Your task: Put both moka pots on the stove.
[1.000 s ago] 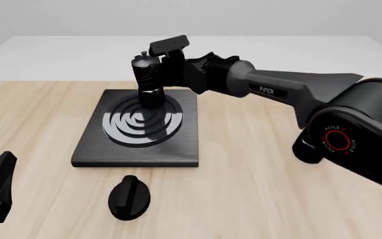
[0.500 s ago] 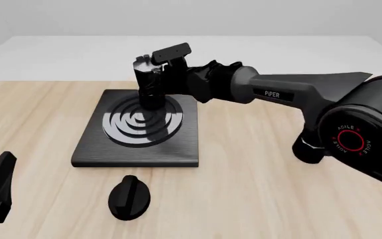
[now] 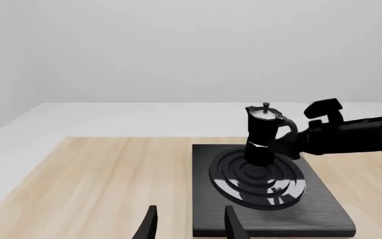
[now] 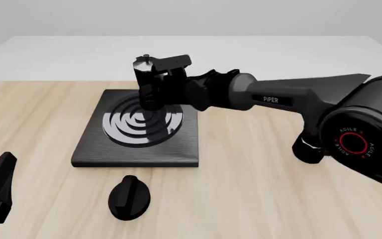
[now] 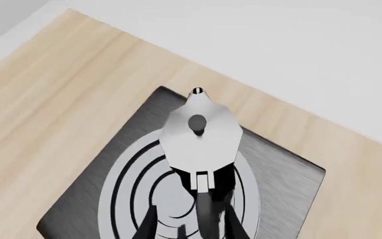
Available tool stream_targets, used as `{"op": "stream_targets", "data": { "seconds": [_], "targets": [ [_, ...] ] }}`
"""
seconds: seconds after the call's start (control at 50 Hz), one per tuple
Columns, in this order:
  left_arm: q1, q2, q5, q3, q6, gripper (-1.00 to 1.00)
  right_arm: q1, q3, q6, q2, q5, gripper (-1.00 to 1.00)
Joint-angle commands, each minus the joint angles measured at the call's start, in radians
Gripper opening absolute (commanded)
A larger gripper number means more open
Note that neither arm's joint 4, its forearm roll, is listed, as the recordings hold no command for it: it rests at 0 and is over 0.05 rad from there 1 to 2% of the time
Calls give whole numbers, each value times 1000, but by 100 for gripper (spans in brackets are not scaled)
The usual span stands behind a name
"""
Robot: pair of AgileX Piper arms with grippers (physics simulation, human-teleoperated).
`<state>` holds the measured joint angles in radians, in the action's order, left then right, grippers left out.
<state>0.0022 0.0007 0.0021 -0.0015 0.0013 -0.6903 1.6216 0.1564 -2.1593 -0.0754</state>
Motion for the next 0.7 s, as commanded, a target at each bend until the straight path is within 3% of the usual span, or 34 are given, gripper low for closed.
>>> {"op": "stream_targets", "data": {
  "seconds": [0.02, 0.42, 0.48, 0.56, 0.64, 0.68, 0.7],
  "targets": [
    [0, 1, -1, 1, -1, 100, 10, -106, 13, 88, 16, 100],
    [0, 0, 2, 1, 0, 100, 20, -565, 98, 400, 163, 100],
    [-1, 38, 157, -171, 17, 100, 20, -619, 97, 453, 173, 100],
    [1, 76, 120, -164, 19, 100, 21, -698, 93, 556, 169, 100],
    [2, 82, 73, -129, 14, 100, 76, -797, 100, 722, 135, 100],
    [2, 73, 71, -122, 12, 100, 102, -820, 59, 813, 110, 100],
    [3, 67, 75, -123, 10, 100, 113, -832, 65, 865, 86, 100]
  ]
}}
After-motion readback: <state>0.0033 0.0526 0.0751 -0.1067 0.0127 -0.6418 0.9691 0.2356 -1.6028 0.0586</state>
